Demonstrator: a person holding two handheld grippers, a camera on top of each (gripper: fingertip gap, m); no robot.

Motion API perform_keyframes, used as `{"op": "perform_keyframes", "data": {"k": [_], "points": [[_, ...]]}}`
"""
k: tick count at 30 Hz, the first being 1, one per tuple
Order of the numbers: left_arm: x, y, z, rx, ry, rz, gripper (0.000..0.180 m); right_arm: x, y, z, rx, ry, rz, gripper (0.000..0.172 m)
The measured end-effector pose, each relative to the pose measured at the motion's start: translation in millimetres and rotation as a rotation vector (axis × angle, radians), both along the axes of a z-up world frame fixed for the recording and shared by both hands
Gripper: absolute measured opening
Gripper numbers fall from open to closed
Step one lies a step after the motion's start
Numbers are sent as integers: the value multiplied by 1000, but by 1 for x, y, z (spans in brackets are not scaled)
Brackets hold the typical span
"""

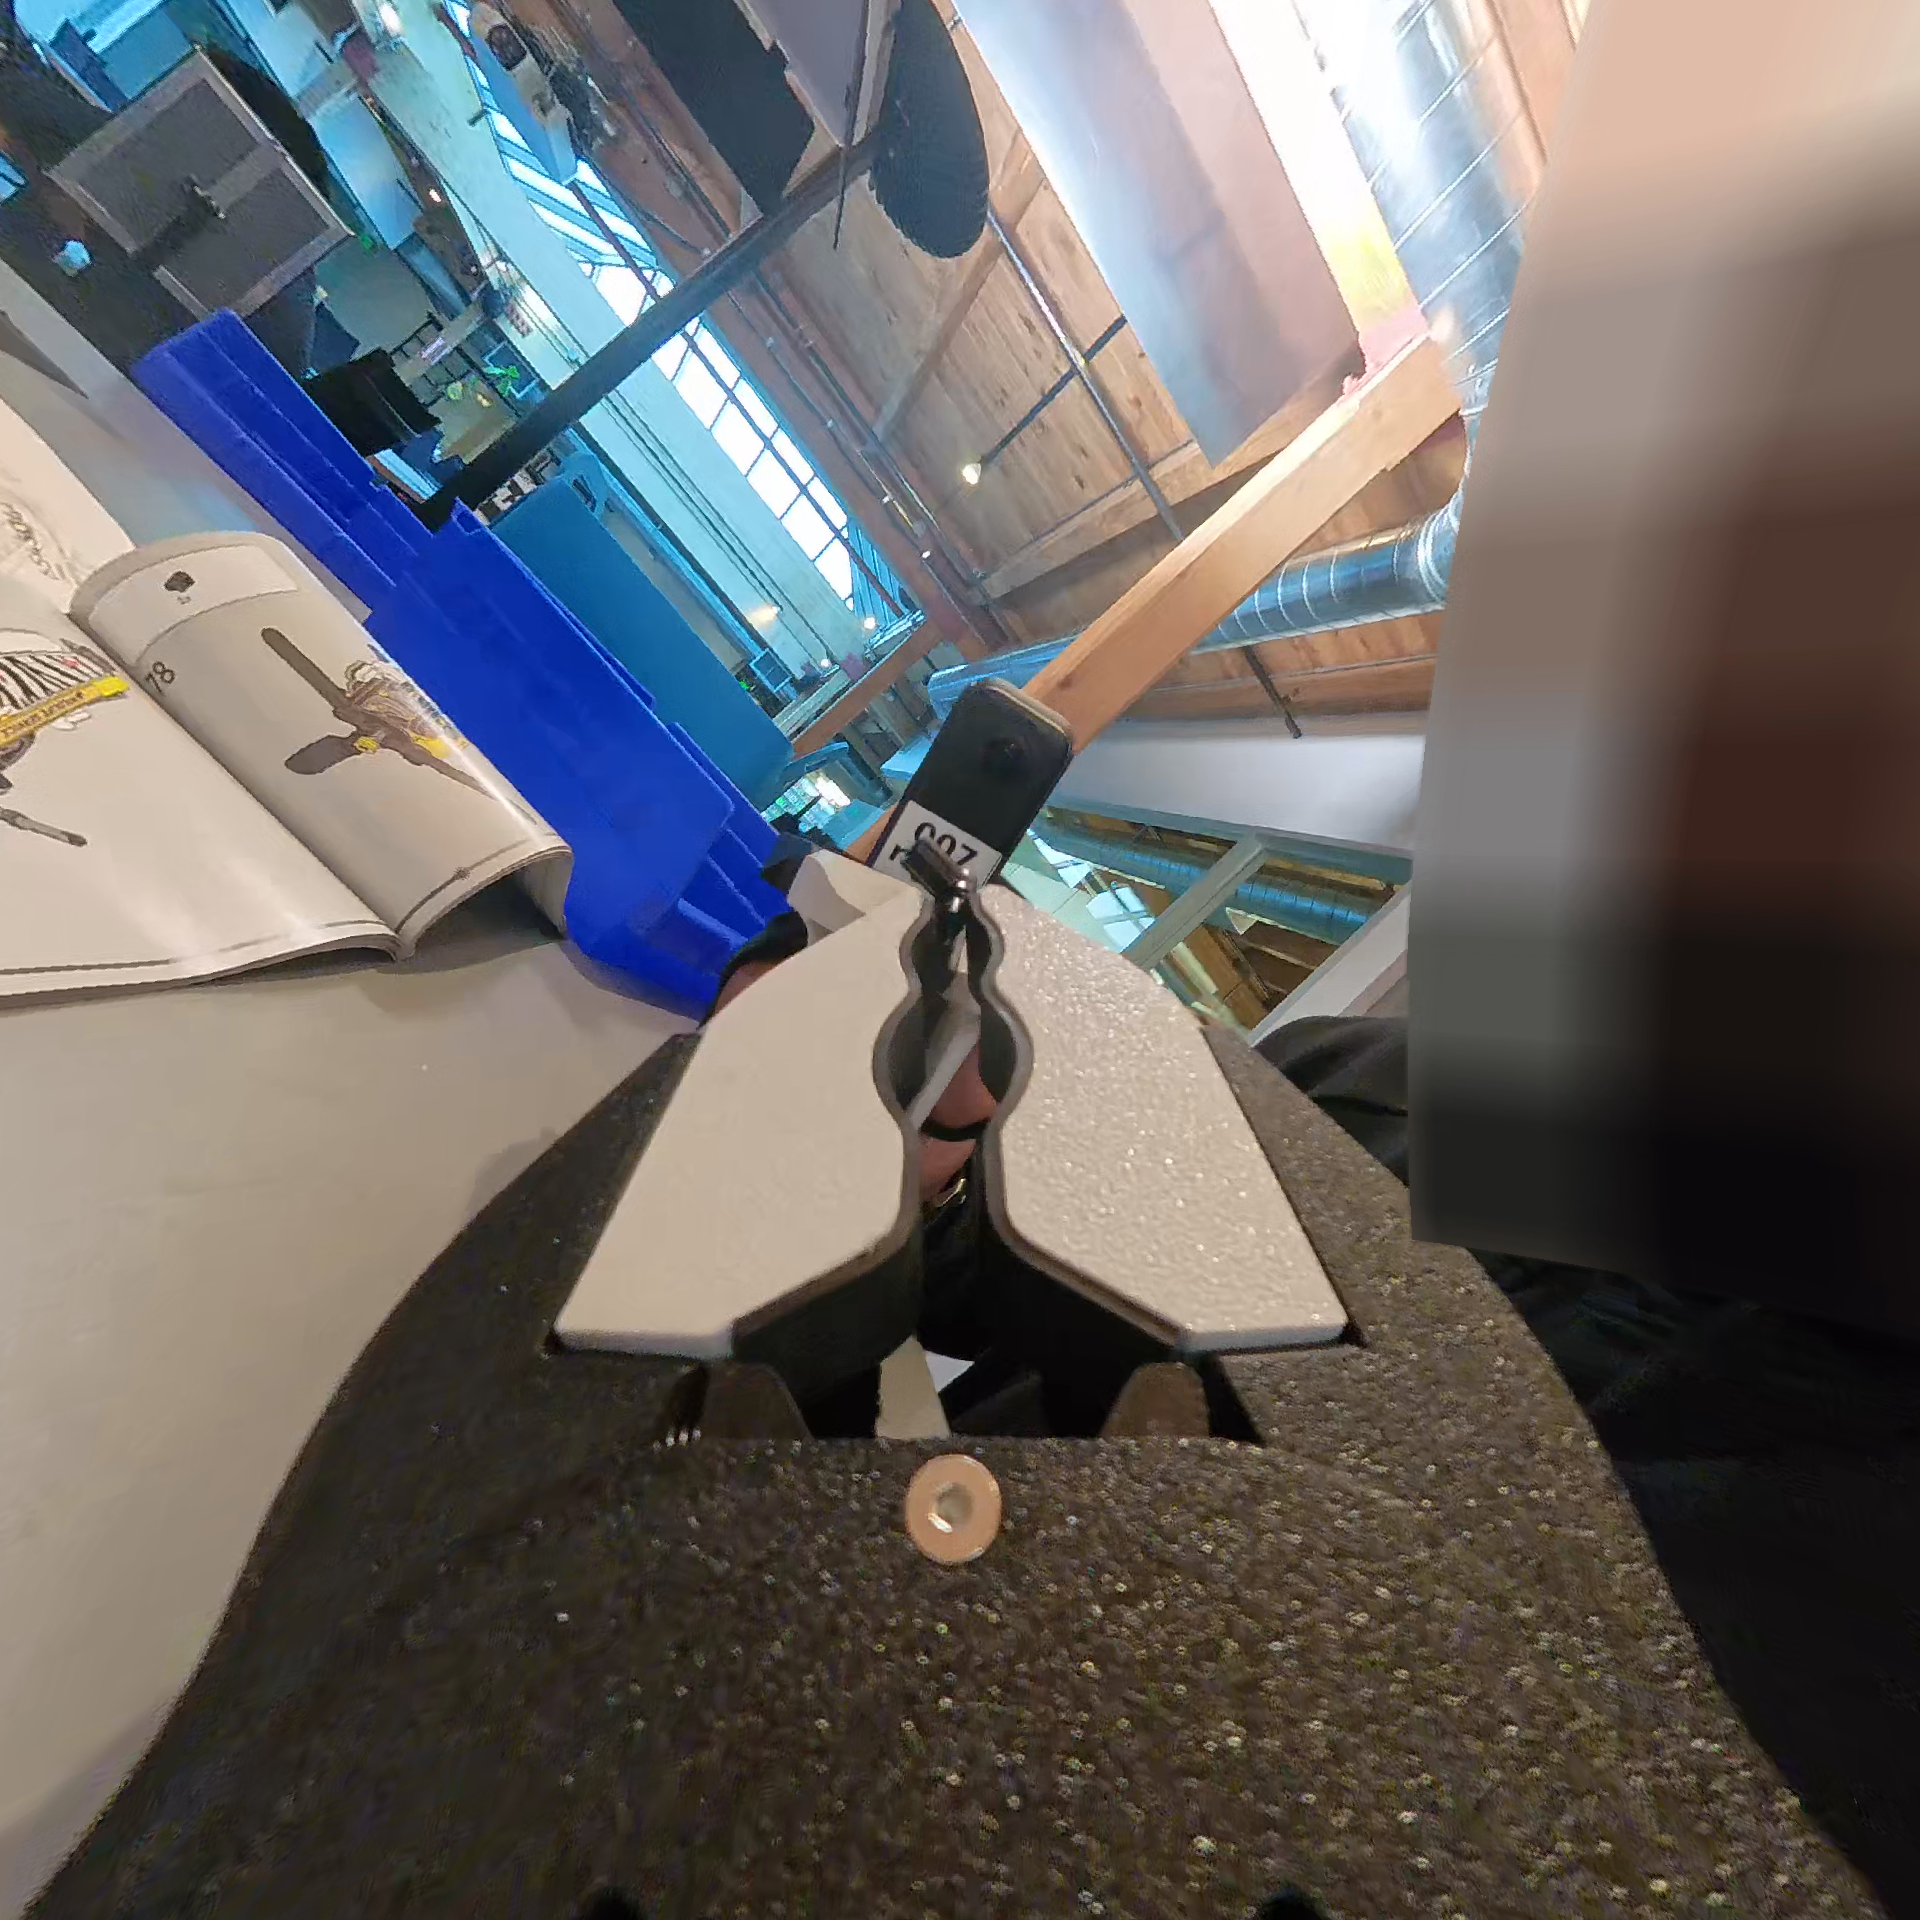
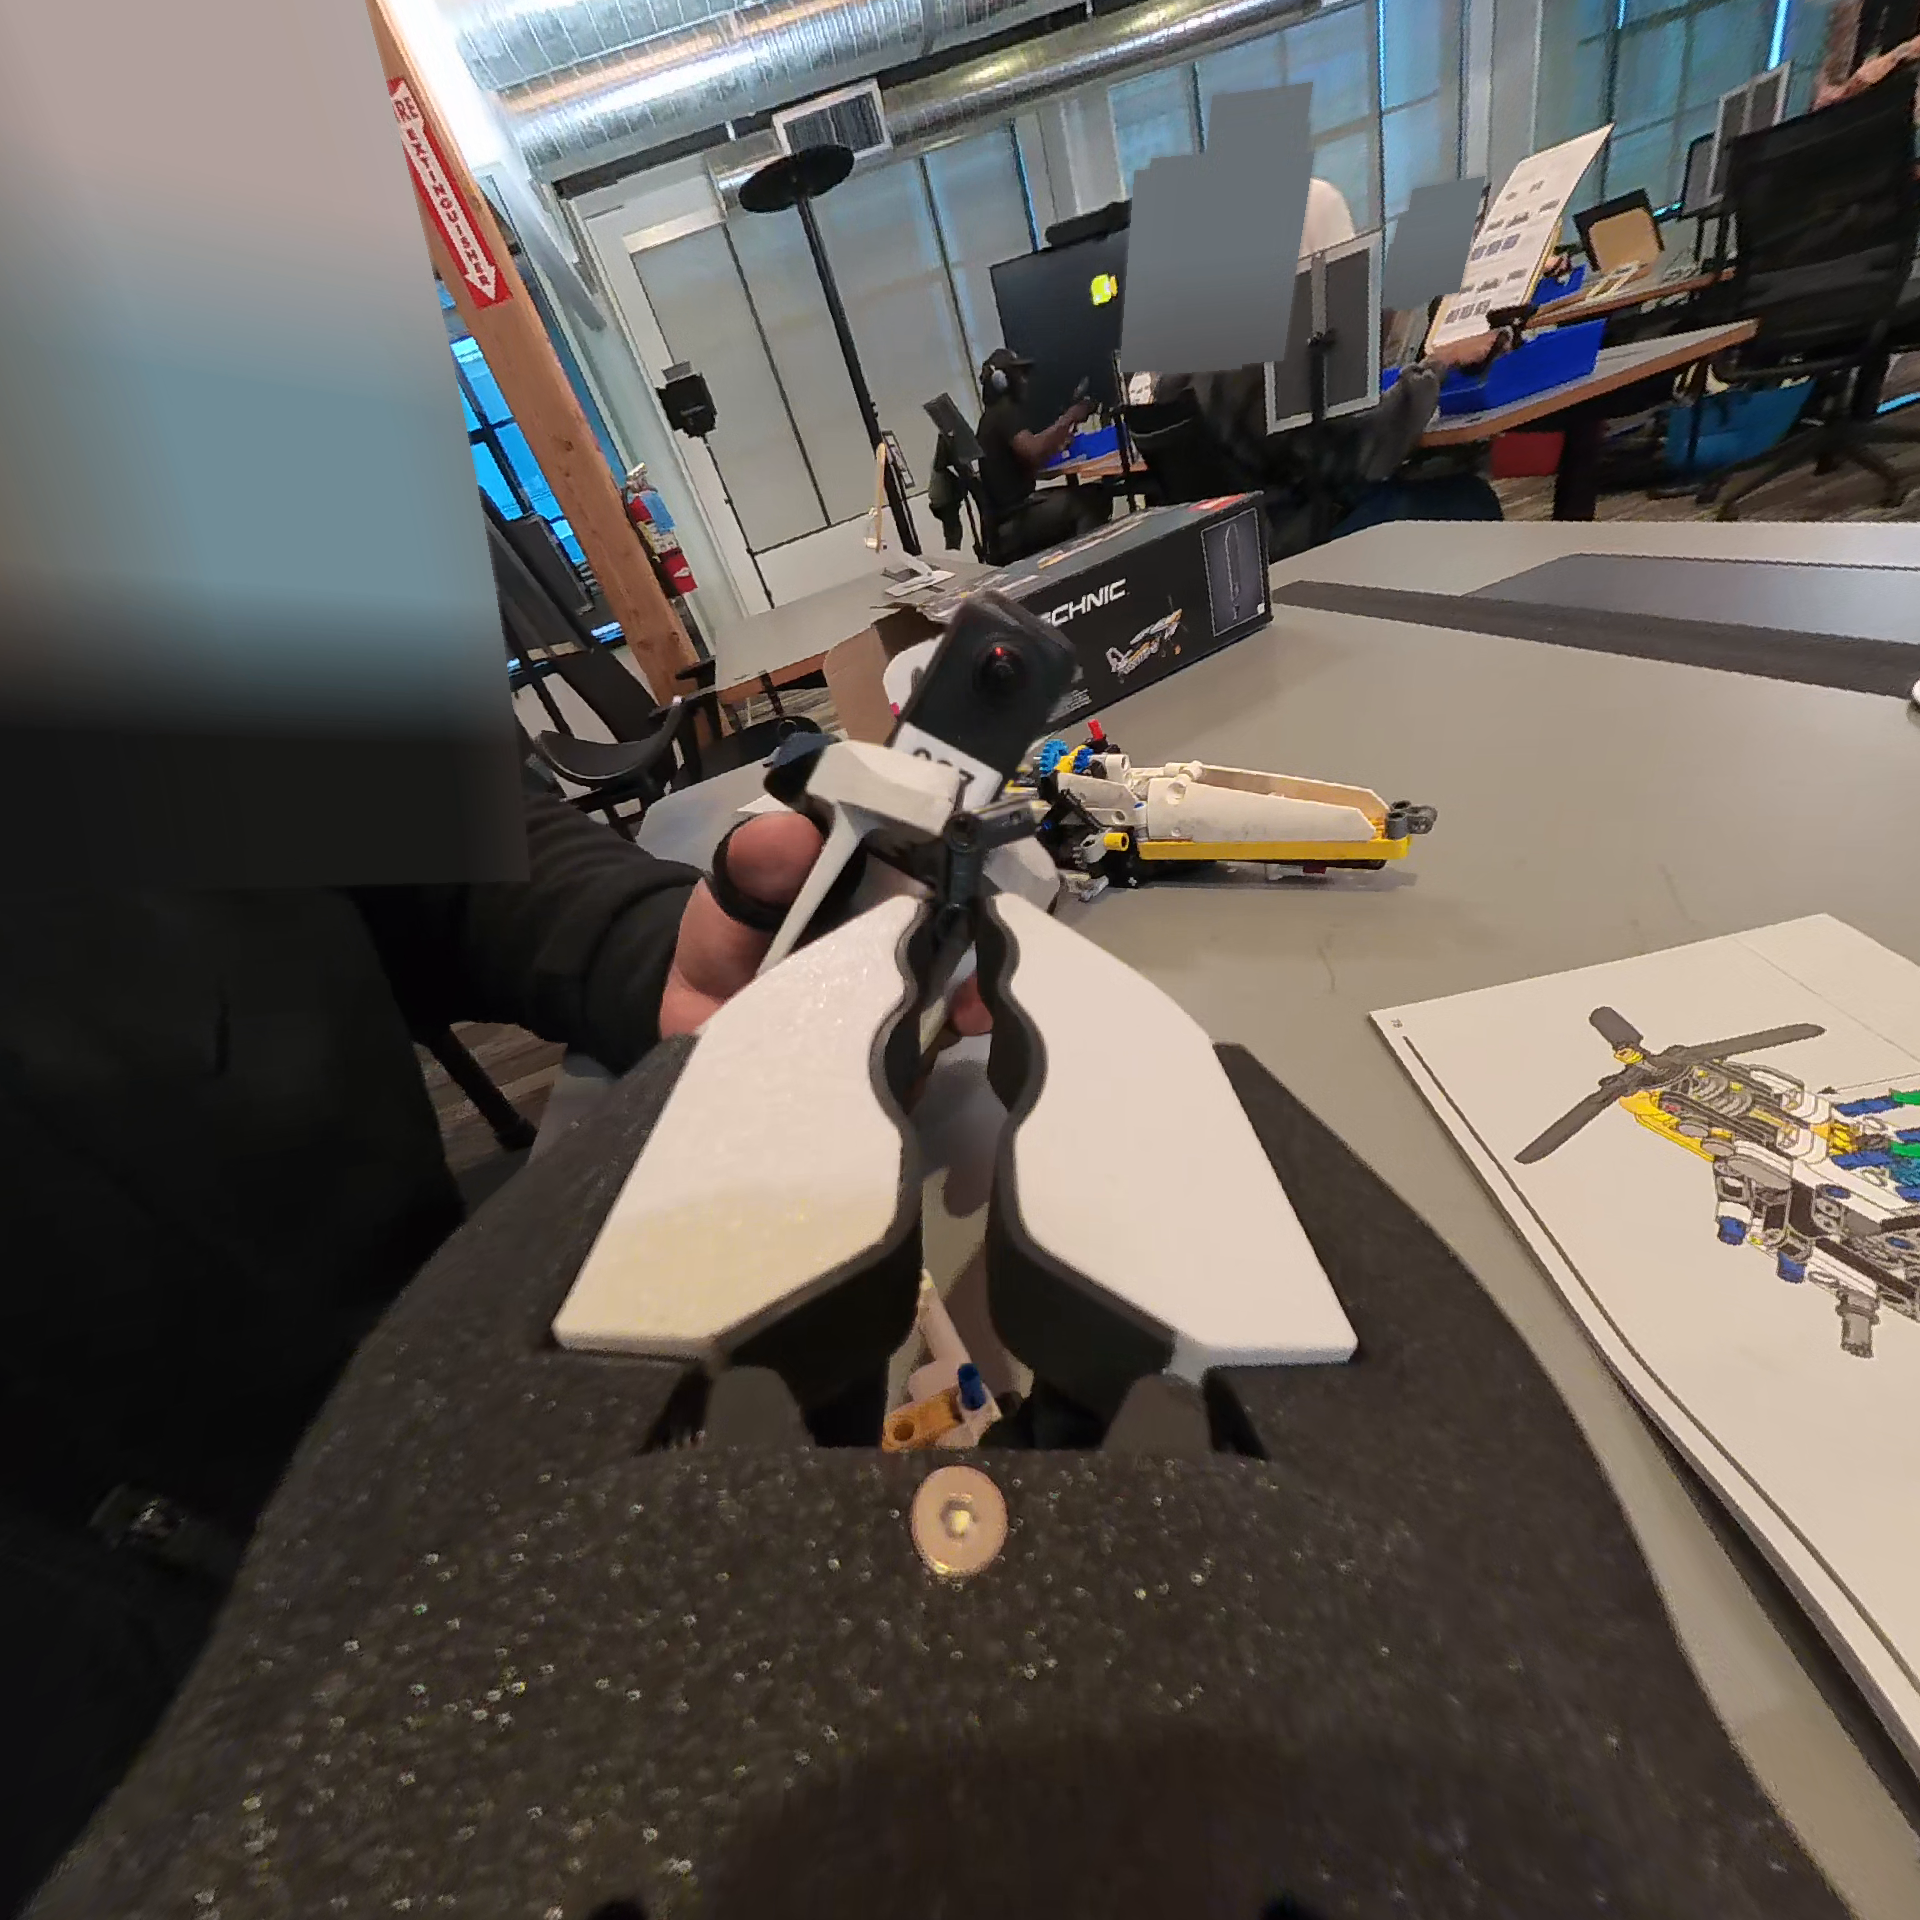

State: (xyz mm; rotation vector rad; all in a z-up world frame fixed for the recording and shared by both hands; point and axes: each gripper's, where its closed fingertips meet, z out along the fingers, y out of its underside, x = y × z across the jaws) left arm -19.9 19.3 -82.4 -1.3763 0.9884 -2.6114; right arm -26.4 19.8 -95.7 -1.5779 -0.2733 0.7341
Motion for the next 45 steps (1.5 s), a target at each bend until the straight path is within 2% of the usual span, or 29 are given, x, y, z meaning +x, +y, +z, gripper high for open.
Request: {"op": "perform_keyframes", "data": {"k": [3, 8, 12, 18, 23, 29, 34, 39, 45], "points": [[0, 1, 0, 143, -19, 50, 12, 2, -1, -2, -21, -27, 6, 7], [-2, -3, -2, 549, -85, 110, 31, 1, -2, -14, -77, -152, 16, 7], [-4, -9, -14, 837, -119, 113, 34, -6, -6, -23, -91, -301, 39, 7], [-7, -13, -35, 1101, -134, 83, 33, -14, -9, -34, -92, -472, 59, 7], [-10, -16, -42, 1172, -161, 63, 20, -15, -10, -40, -86, -562, 57, 7], [-11, -15, -44, 1151, -153, 57, 25, -12, -11, -37, -68, -569, 39, 7], [-12, -14, -42, 1131, -151, 44, 24, -11, -13, -34, -62, -526, 43, 7], [-14, -18, -45, 1170, -161, 34, 8, -13, -13, -34, -66, -484, 58, 7], [-12, -19, -38, 1147, -134, 53, 6, -12, -15, -26, -84, -293, 110, 7]]}}
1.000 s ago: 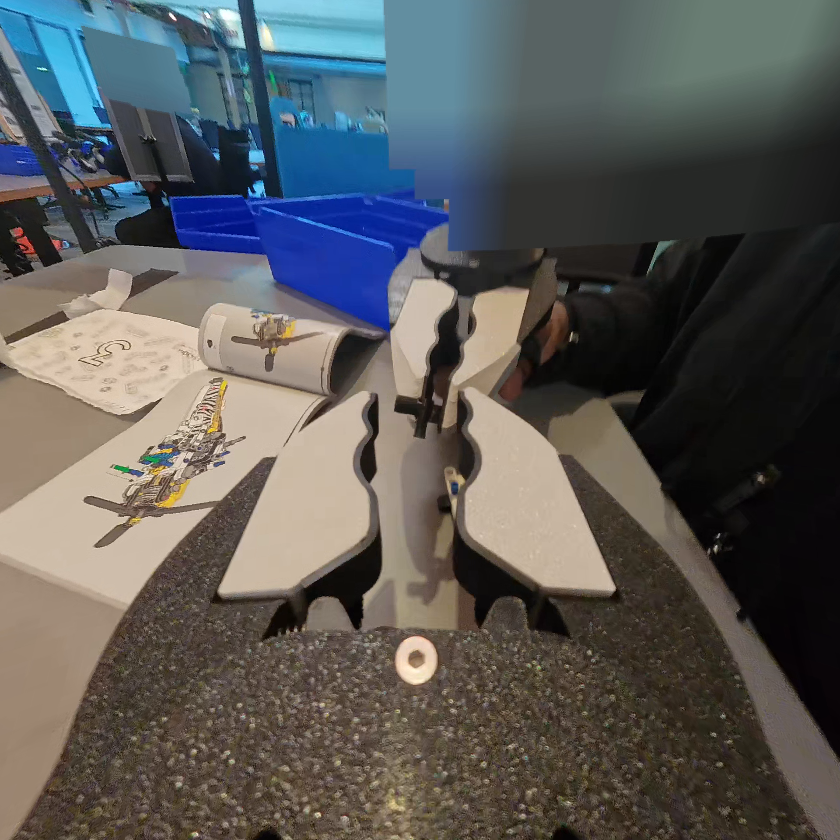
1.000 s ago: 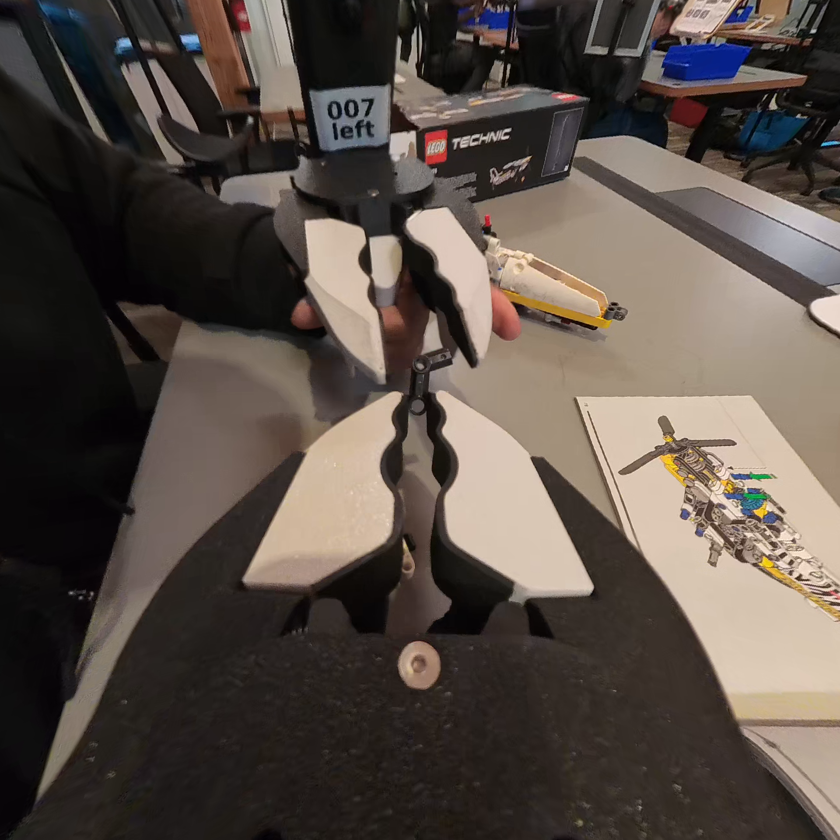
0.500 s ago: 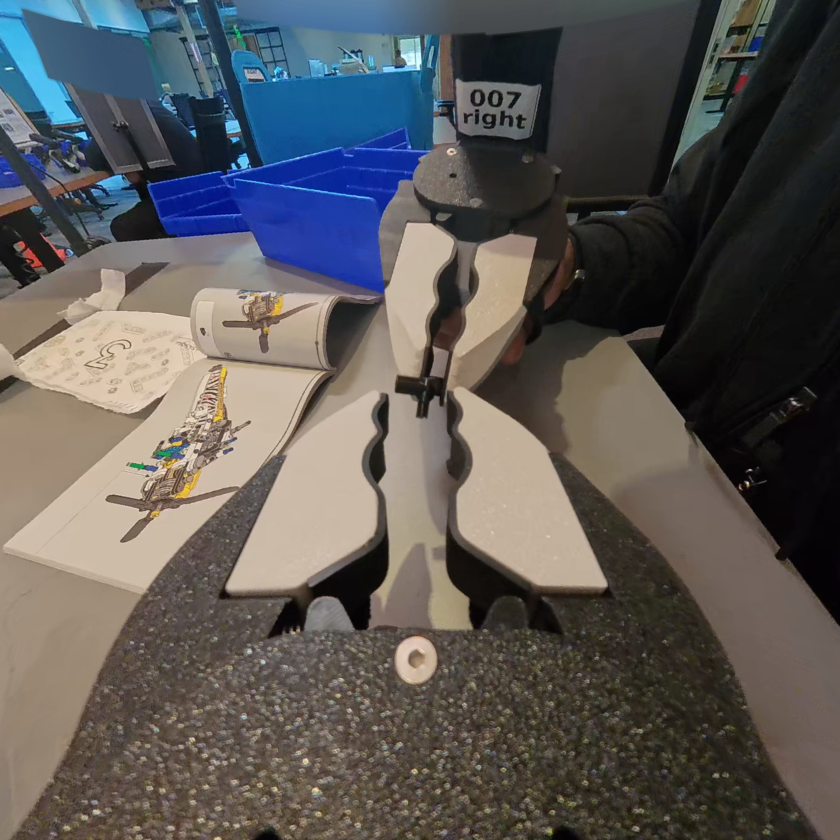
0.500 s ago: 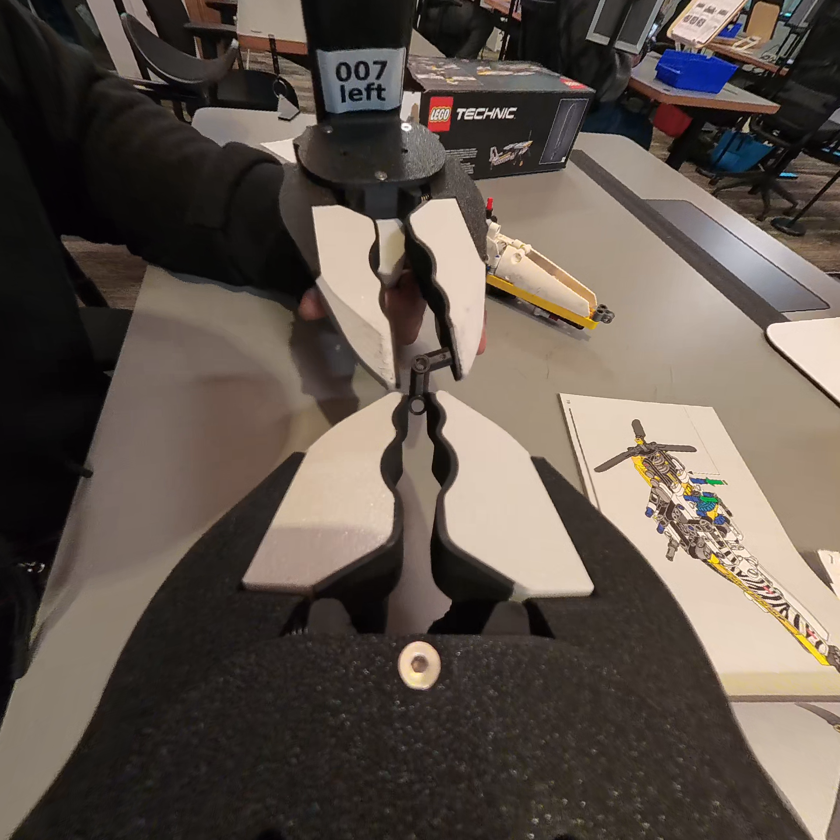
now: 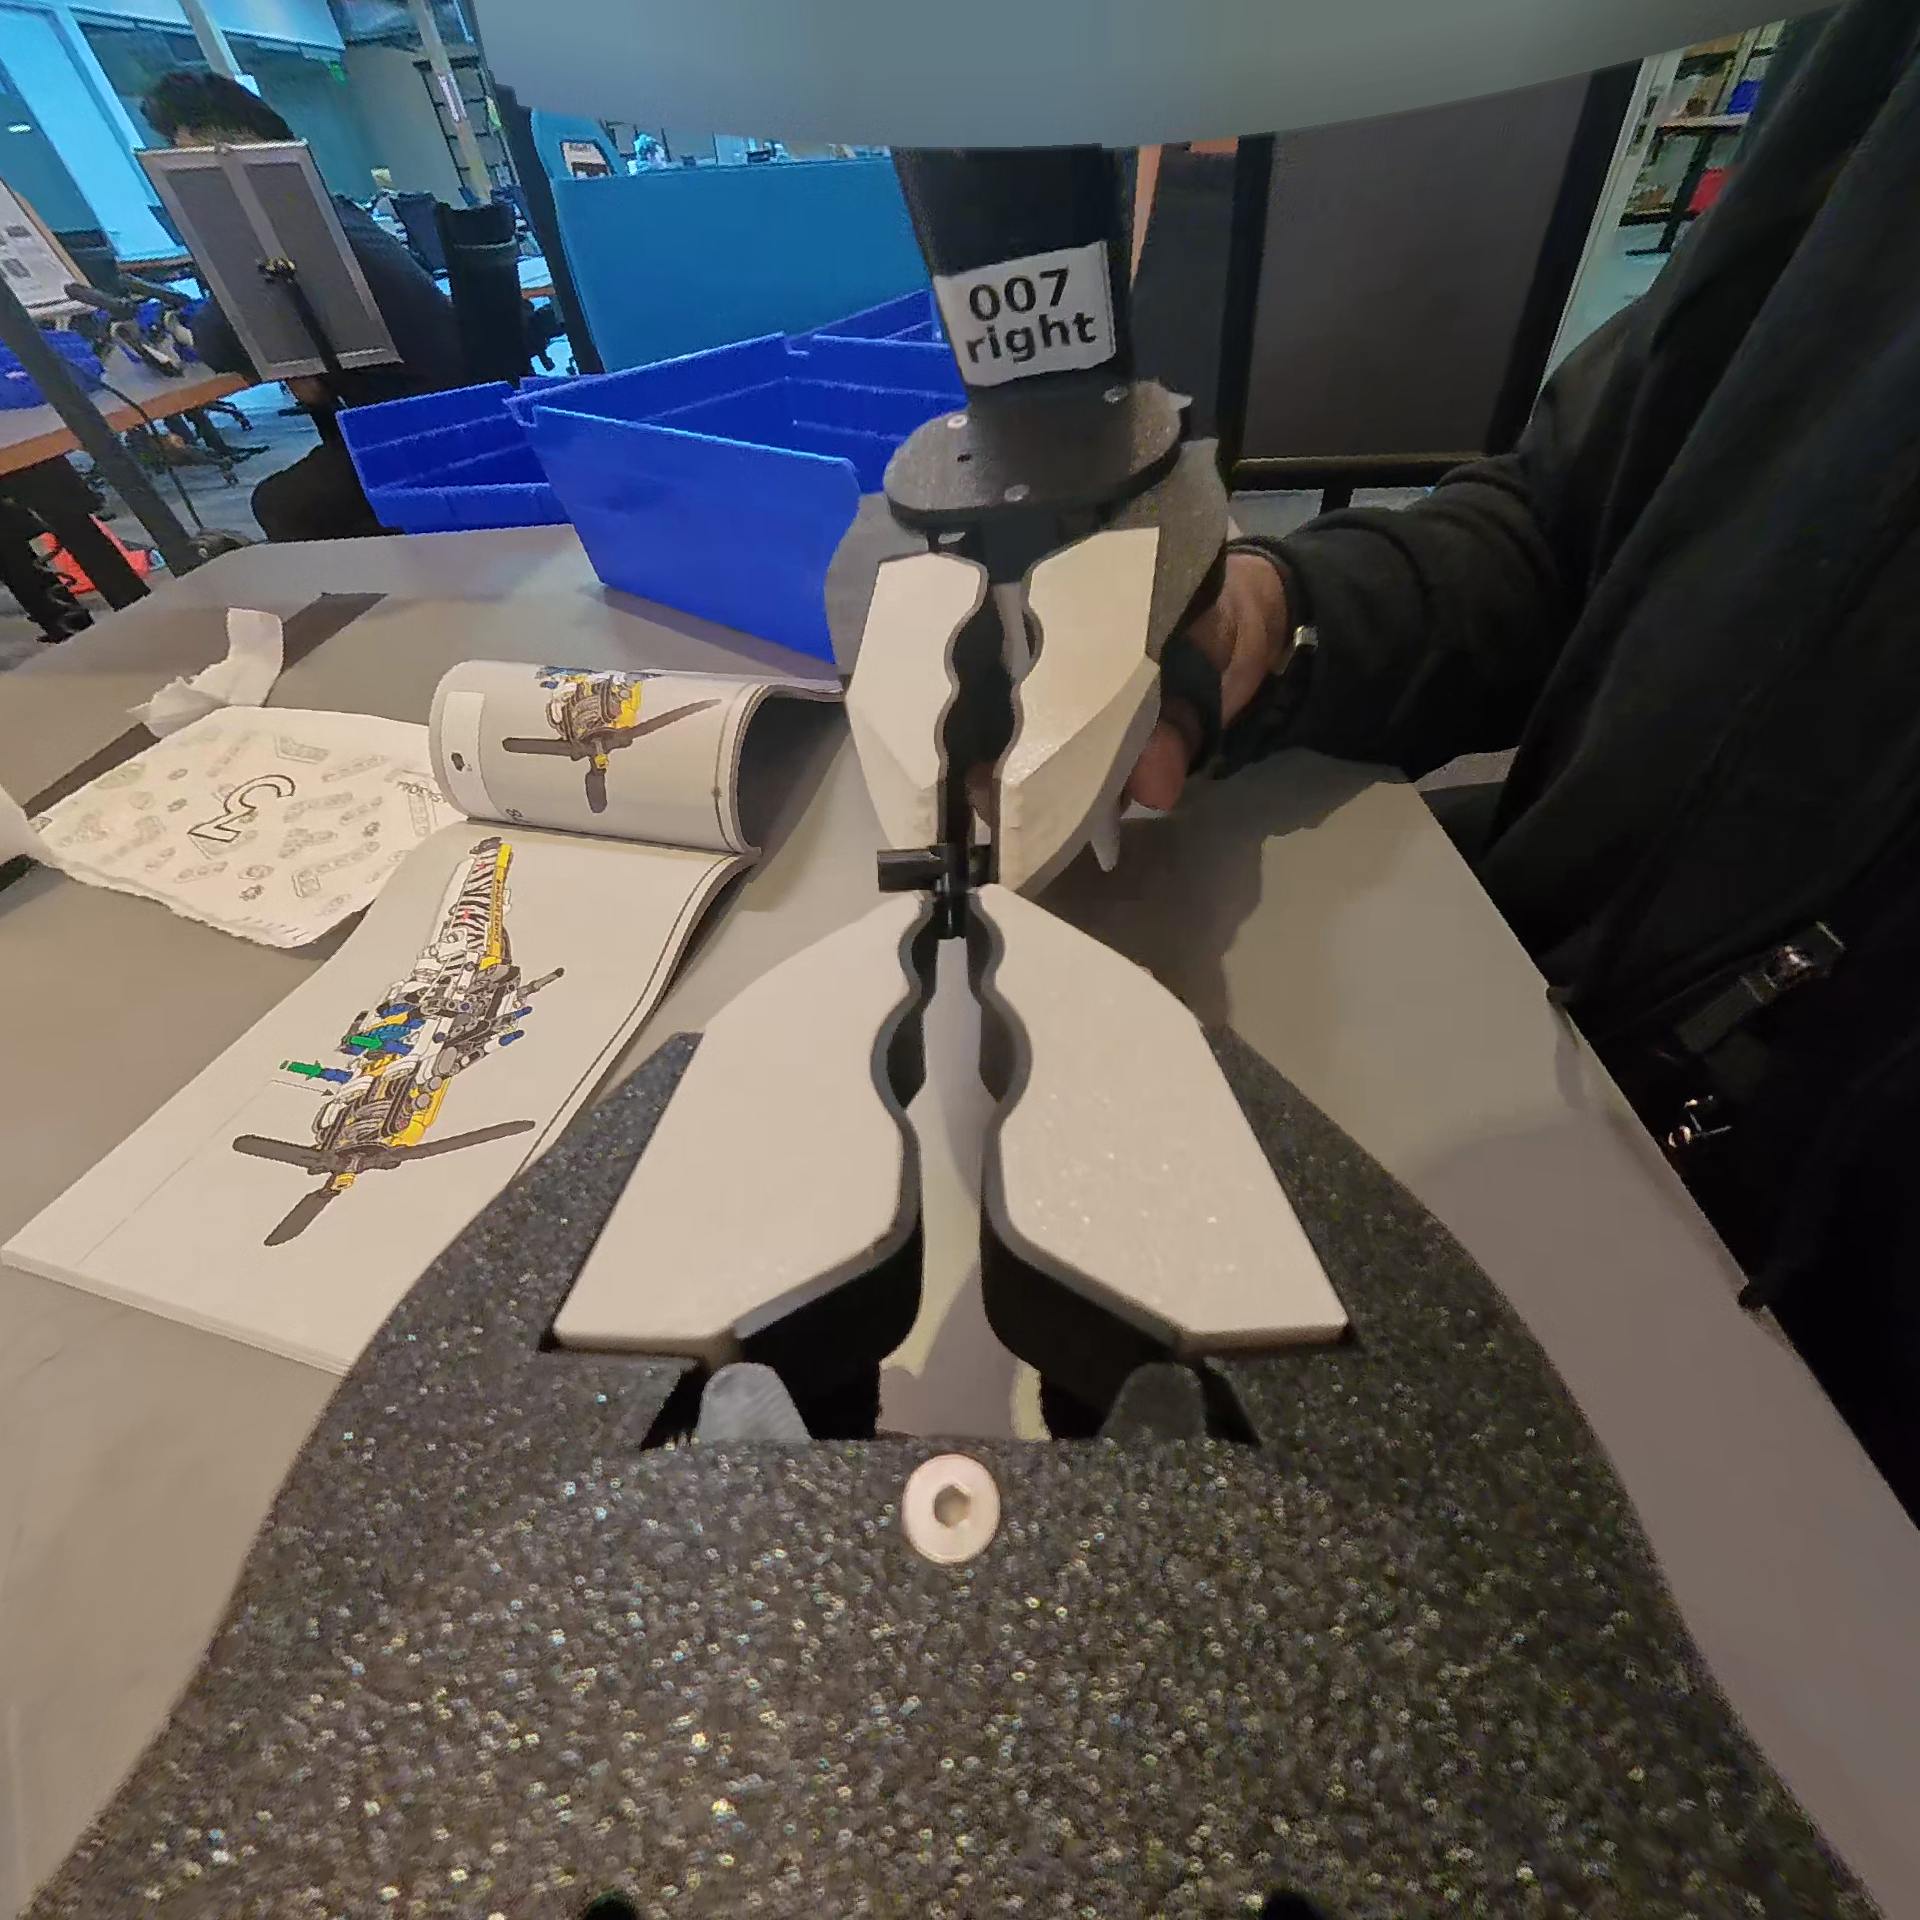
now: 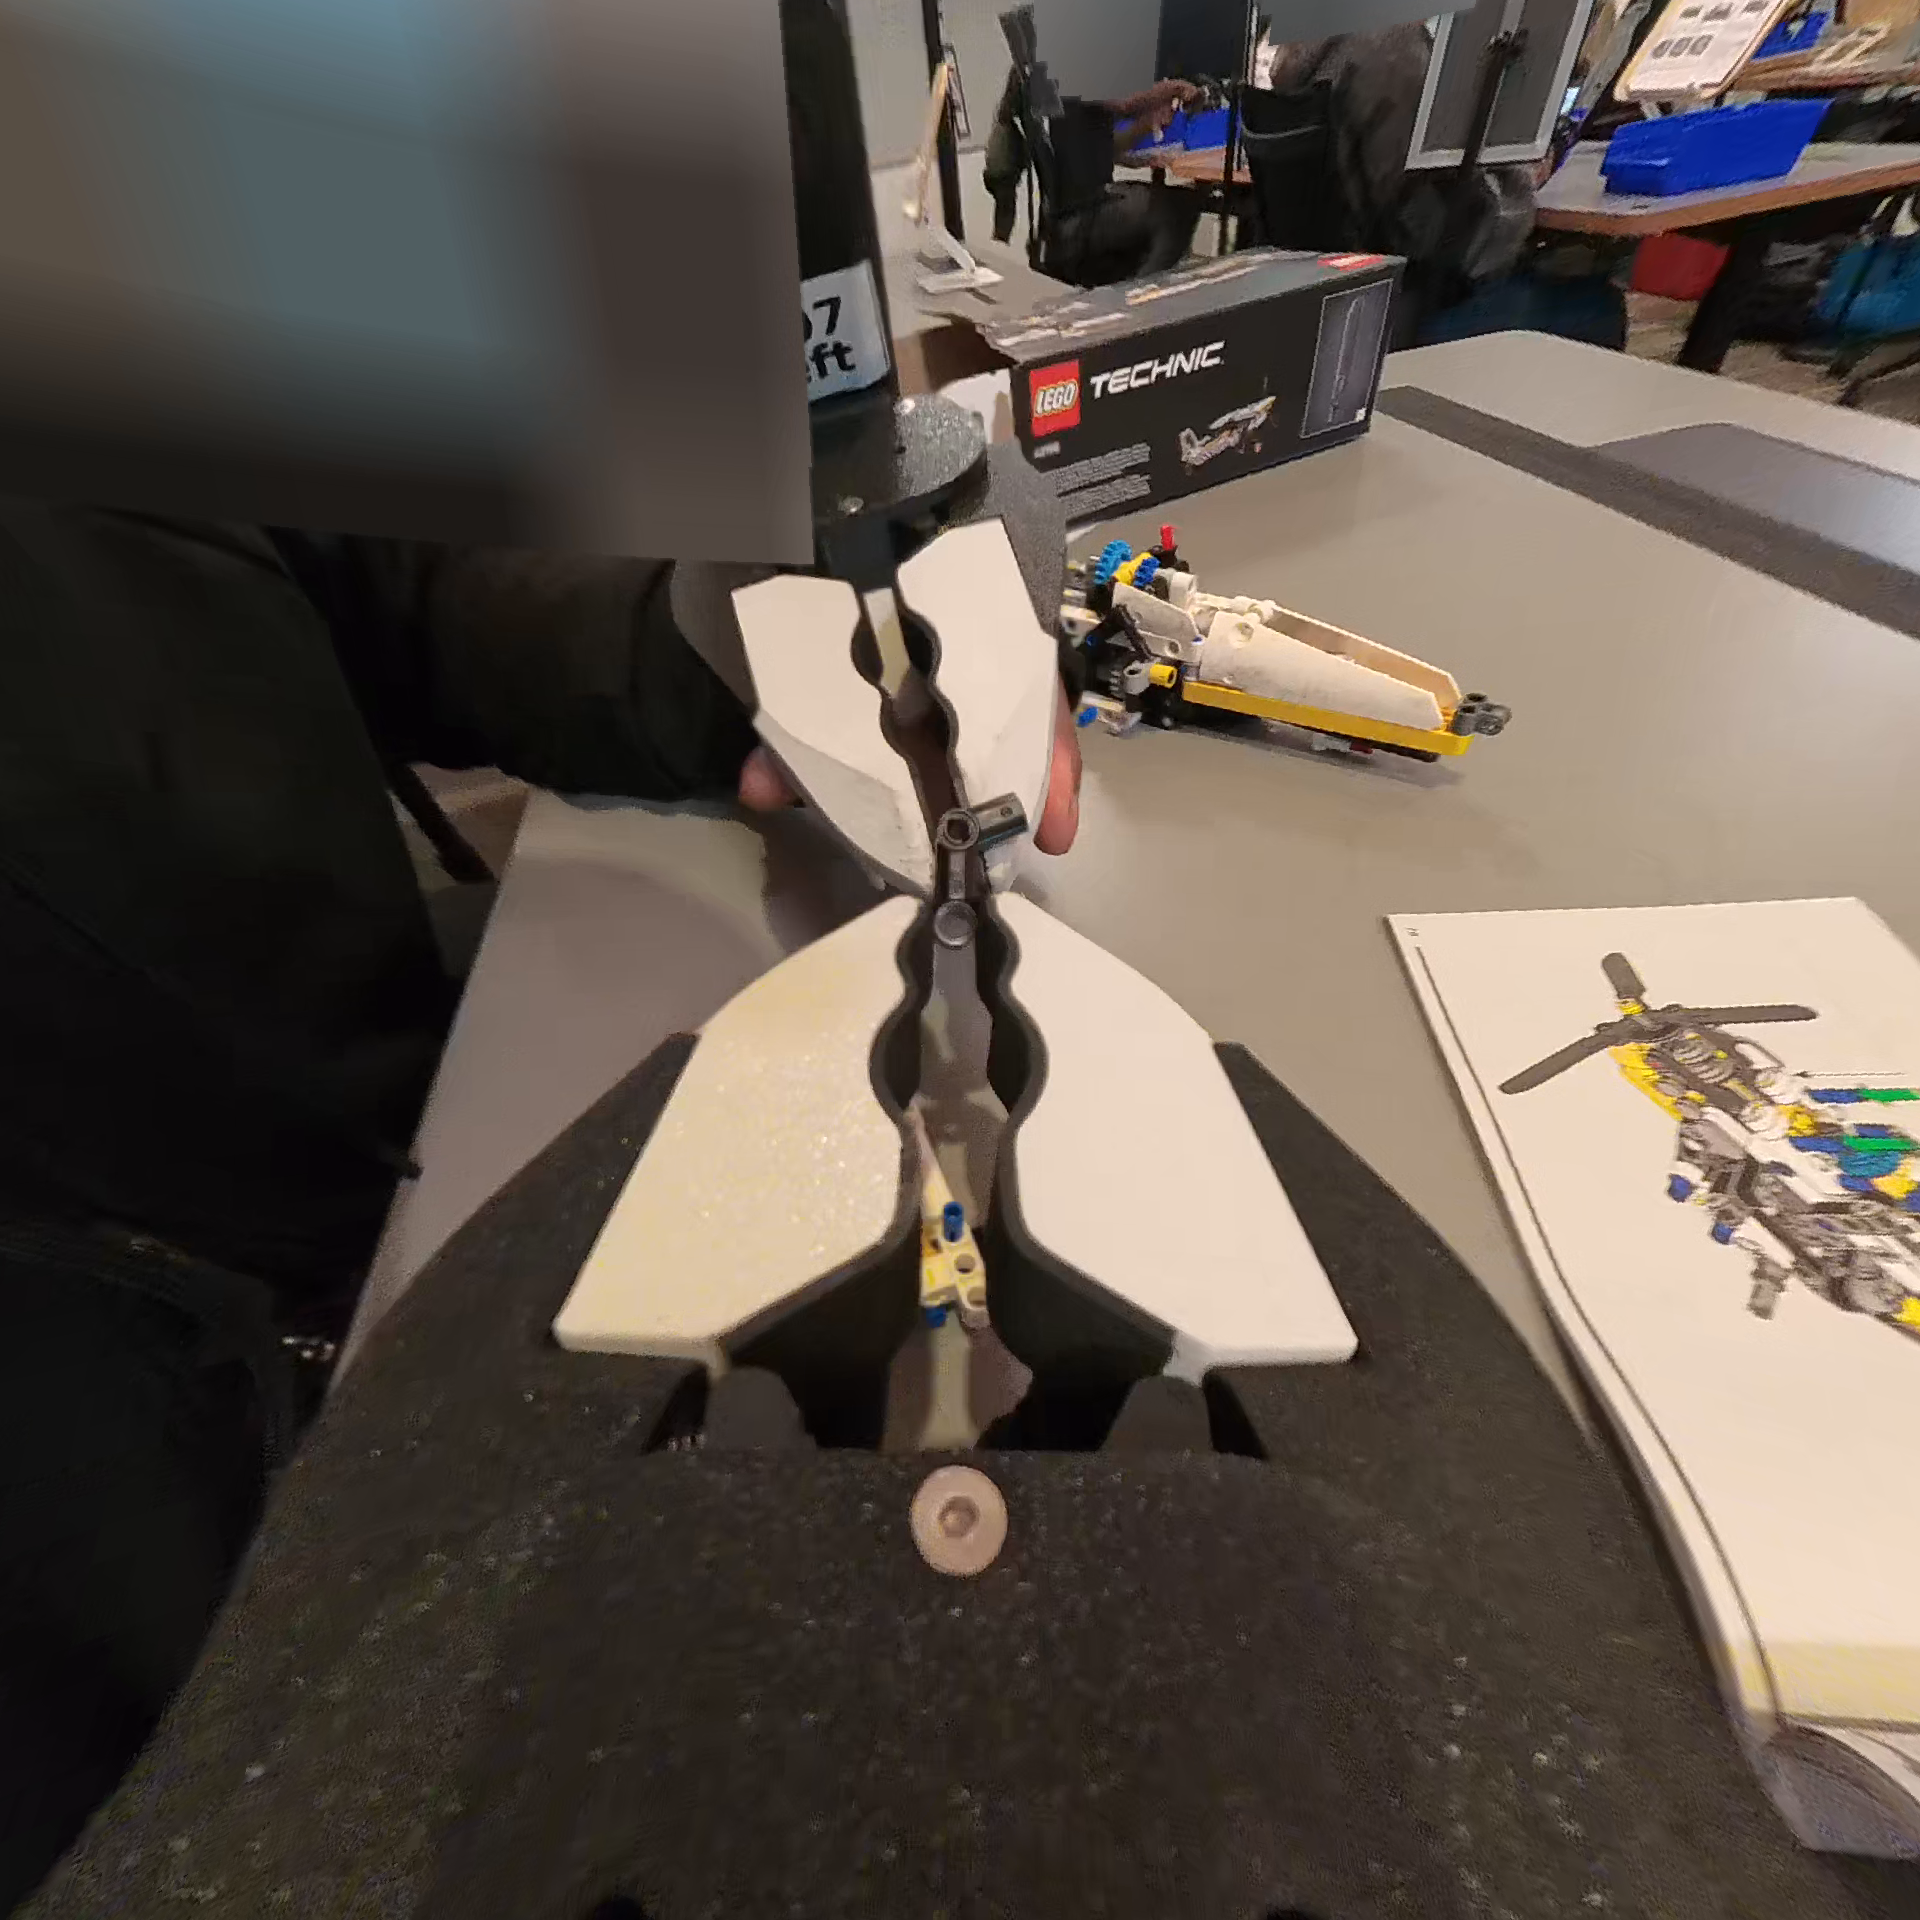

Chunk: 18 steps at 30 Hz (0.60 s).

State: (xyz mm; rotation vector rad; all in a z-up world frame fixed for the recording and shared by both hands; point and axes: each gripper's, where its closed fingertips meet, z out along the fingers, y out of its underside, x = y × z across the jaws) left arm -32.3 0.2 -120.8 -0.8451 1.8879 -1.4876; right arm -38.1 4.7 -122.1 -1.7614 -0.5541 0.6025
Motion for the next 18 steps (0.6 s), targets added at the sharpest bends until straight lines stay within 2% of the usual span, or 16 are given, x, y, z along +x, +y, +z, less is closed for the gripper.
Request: {"op": "perform_keyframes", "data": {"k": [4, 8, 13, 18], "points": [[1, 1, 2, -29, 27, 22, 6, 1, 1, 1, -27, 97, 17, 7], [1, 2, 0, -2, 39, 38, 6, 1, 3, 0, -9, 57, 0, 12], [2, 4, -8, 188, 27, 88, 6, 0, 3, -7, -9, -36, 0, 14], [3, 4, -18, 455, -37, 145, 6, -4, 2, -8, -29, -30, 30, 17]]}}
